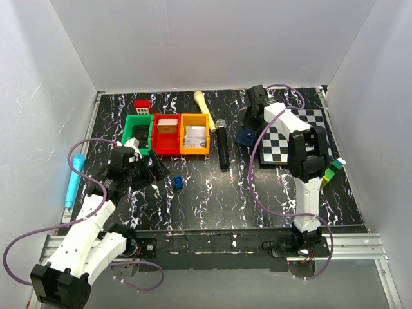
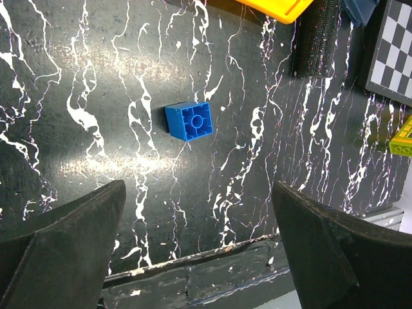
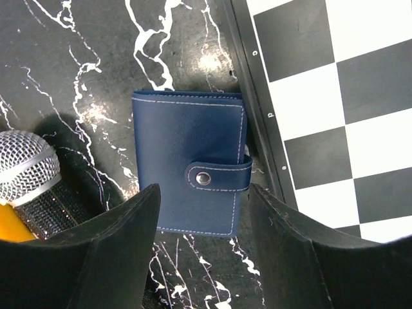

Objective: Take the credit cards out of the card holder
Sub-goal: Move the card holder to the center of the board.

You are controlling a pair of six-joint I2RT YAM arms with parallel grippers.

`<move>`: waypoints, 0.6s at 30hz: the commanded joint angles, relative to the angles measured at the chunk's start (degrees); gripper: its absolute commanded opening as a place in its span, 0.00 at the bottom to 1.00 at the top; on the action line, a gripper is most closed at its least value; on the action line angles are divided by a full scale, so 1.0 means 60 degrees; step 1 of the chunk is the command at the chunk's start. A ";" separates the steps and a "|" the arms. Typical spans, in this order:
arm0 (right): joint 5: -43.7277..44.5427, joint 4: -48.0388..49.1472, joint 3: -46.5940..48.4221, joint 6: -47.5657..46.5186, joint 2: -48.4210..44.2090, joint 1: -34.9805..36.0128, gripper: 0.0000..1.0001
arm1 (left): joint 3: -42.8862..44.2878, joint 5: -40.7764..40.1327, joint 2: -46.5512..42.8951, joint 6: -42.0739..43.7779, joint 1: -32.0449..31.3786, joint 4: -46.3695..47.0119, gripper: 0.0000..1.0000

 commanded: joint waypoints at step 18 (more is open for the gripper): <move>-0.0857 -0.0702 0.0062 -0.0473 0.0600 -0.0076 0.57 | -0.0254 0.0431 -0.0458 -0.0184 -0.0031 0.0661 0.98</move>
